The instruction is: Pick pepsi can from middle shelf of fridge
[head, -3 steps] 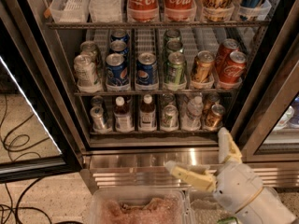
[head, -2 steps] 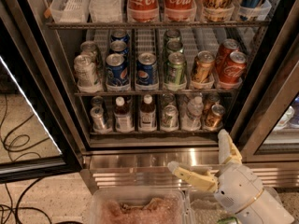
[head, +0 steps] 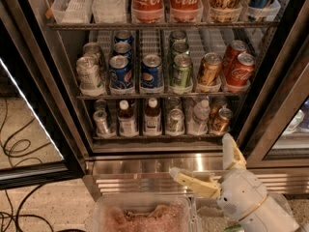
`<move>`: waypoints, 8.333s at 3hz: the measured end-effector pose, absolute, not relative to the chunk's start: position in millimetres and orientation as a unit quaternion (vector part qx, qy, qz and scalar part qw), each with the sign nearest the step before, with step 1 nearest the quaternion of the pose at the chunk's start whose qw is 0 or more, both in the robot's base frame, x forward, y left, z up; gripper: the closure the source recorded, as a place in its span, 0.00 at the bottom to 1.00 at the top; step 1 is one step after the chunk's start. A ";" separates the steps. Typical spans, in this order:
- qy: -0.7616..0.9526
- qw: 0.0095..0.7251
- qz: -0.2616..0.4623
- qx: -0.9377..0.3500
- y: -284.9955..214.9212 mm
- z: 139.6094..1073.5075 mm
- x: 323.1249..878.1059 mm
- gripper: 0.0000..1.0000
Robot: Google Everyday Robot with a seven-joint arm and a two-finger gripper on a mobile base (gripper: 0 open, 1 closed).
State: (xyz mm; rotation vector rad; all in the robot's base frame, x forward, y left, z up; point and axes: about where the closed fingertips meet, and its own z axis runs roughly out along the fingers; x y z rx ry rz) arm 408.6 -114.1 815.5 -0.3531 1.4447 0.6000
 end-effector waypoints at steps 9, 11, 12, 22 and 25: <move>0.633 0.714 0.223 -0.200 -6.9 818.1 414.2 0.00; 0.643 0.717 0.191 -0.191 -16.8 806.5 427.5 0.00; 0.641 0.719 0.208 -0.171 -23.3 797.5 439.9 0.00; 0.597 0.750 0.149 -0.243 29.0 827.7 485.1 0.00; 0.572 0.760 0.155 -0.266 68.5 839.8 507.2 0.00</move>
Offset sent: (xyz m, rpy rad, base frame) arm -0.0172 0.0891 -0.0607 0.0211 0.0550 -0.4024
